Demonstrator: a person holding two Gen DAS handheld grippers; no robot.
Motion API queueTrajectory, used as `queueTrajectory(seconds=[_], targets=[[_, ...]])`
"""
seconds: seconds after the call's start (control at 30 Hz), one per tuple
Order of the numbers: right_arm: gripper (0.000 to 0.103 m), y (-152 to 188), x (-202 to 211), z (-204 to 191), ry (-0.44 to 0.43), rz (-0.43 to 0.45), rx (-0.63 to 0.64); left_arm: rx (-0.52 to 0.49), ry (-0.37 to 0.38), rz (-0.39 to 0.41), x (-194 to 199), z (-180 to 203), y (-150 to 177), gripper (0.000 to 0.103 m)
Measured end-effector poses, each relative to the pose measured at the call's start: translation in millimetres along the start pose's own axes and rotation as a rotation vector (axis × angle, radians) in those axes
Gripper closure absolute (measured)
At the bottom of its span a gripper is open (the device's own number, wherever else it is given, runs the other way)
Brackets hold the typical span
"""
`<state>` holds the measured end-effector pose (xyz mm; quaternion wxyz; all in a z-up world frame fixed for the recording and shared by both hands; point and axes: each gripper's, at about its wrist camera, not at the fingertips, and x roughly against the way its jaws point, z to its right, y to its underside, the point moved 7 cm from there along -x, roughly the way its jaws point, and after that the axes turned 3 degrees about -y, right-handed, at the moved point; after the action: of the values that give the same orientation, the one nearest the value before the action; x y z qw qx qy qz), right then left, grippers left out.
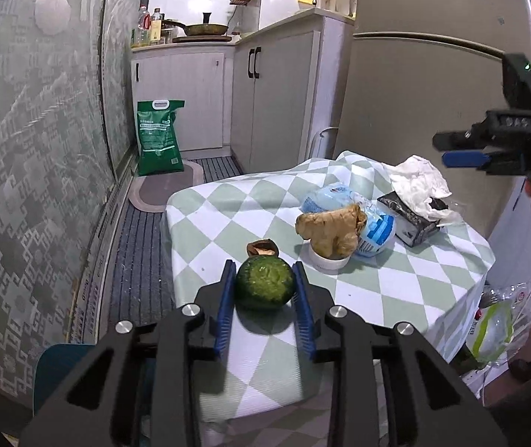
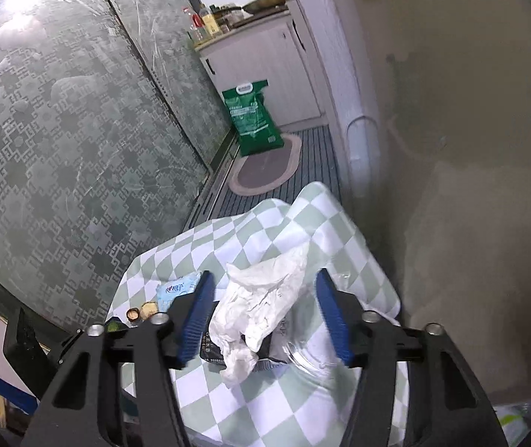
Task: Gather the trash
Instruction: 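Carry the tissue with the right tool while the left tool carries the lime to the bin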
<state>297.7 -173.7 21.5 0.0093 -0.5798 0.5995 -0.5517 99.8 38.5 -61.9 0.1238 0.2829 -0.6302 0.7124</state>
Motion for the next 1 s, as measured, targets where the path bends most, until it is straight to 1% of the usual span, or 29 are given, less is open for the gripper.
queueTrajectory(seconds=[0.13,0.23,0.3,0.37,0.43,0.5,0.53,0.6,0.67,0.77,1.0], targets=[[0.057,4,-11,1,0.019,-0.030,-0.013,0.003,0.008,0.005,2,1,0,0.071],[0.063,7,-18,4,0.011,-0.051,-0.035,0.007,0.015,0.011,4,2,-1,0.071],[0.068,10,-22,8,0.030,-0.067,-0.040,0.009,0.021,0.012,4,4,-2,0.071],[0.070,13,-26,9,0.032,-0.080,-0.042,0.010,0.025,0.011,3,6,-1,0.072],[0.075,15,-27,10,0.041,-0.082,-0.042,0.010,0.031,0.011,3,7,0,0.072],[0.086,14,-27,9,0.044,-0.079,-0.031,0.007,0.034,0.012,4,8,0,0.072],[0.088,13,-26,8,0.051,-0.072,-0.019,0.006,0.034,0.012,4,8,0,0.072],[0.091,13,-25,6,0.052,-0.071,-0.005,0.007,0.033,0.003,3,9,1,0.072],[0.096,13,-25,4,0.059,-0.073,0.013,0.010,0.036,0.003,3,7,0,0.072],[0.100,11,-23,-1,0.069,-0.065,0.040,0.021,0.046,0.003,3,5,-1,0.072],[0.101,0,-9,-16,0.043,-0.014,0.070,0.066,0.070,0.038,11,1,-7,0.072]])
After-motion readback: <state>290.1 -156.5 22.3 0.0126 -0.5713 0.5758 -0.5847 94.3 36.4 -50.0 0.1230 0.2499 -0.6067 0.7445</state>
